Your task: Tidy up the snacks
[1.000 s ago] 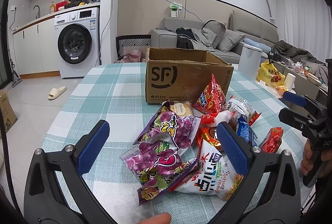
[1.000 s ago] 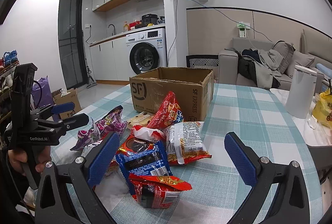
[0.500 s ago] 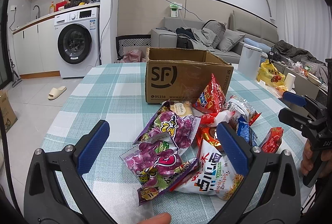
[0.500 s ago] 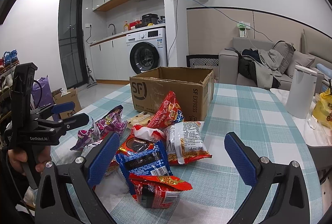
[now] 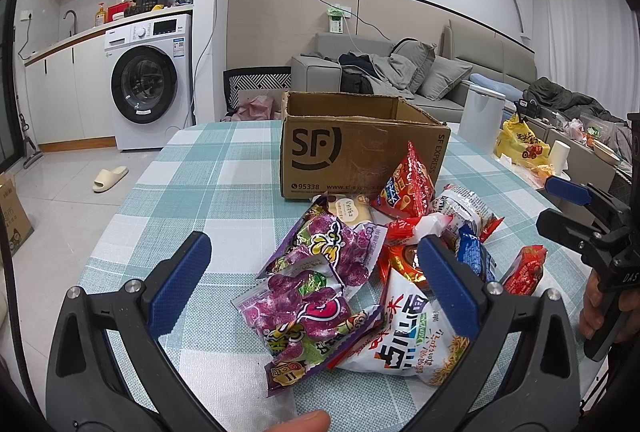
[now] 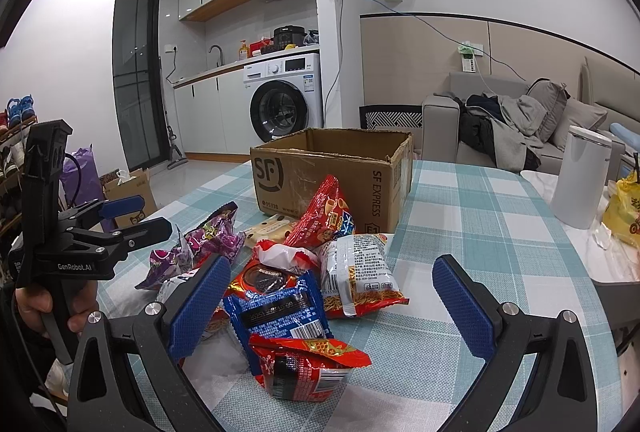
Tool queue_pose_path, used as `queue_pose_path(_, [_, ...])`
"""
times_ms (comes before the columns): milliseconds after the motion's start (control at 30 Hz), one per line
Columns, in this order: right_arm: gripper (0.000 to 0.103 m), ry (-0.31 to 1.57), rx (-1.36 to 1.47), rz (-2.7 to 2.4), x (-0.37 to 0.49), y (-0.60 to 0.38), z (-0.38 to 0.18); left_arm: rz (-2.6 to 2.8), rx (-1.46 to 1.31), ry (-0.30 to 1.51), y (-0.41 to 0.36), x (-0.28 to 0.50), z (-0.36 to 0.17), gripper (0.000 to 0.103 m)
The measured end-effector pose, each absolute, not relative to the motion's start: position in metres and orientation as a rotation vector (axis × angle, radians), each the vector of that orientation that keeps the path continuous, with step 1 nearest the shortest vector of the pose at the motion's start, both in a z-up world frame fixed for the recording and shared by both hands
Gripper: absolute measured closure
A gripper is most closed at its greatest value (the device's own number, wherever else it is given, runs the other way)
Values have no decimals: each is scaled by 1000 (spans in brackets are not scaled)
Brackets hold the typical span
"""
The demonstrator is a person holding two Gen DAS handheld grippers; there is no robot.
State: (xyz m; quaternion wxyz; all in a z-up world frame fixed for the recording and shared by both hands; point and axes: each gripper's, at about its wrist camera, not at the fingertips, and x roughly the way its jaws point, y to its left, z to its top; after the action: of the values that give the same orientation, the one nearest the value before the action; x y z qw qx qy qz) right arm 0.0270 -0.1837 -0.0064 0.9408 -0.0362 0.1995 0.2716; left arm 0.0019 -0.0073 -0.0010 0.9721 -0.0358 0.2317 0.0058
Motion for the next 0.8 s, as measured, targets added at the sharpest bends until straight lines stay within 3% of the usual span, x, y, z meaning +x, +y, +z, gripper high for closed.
queue_pose_path(800, [0,466,-65,526,38,-184,-13,23,-71,473,-7,4,-5,0])
